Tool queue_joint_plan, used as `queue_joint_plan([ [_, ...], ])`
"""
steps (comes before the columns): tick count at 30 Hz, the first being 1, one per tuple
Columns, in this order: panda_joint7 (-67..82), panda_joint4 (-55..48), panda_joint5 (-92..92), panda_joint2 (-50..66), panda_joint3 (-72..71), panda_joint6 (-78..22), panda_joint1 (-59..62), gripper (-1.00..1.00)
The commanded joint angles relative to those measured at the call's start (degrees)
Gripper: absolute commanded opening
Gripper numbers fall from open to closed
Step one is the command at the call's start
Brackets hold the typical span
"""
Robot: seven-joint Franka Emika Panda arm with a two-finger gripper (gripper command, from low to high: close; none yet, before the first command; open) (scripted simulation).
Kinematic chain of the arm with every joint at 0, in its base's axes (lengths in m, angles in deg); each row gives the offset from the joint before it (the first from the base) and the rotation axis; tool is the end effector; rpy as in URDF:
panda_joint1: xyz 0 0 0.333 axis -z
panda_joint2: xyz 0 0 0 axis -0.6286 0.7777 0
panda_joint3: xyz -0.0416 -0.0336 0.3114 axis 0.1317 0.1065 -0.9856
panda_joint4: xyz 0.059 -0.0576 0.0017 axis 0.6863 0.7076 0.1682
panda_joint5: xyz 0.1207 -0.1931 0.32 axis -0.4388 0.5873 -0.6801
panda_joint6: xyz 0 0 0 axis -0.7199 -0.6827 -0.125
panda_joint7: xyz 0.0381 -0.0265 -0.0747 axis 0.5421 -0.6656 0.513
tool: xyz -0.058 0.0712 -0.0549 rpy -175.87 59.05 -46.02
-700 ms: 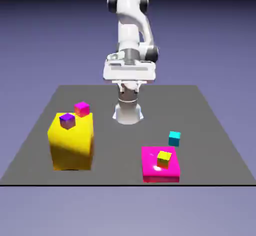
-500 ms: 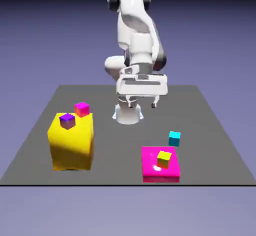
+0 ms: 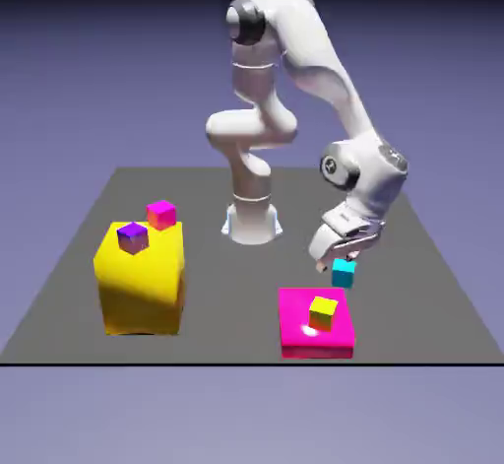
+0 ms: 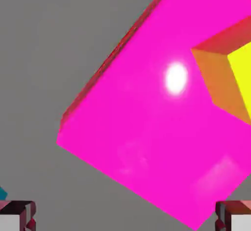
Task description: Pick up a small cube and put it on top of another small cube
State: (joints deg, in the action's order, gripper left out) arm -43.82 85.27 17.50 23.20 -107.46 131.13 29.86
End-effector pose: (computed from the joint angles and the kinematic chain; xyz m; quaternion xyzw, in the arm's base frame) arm 0.3991 0.2480 0.2222 0.9722 -0.0110 -0.1039 0.2094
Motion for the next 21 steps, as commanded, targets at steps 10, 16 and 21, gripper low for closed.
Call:
queue_joint_plan([
  [10,-3.27,-12.69,9.43,20.77,-10.94,-24.78,-3.78,0.0],
  [16,-5.23,-20.31,15.09,33.23,-17.5,-39.64,-6.05,0.0],
  [21,-7.33,-15.35,19.31,36.52,-16.43,-35.95,-3.97,0.0],
])
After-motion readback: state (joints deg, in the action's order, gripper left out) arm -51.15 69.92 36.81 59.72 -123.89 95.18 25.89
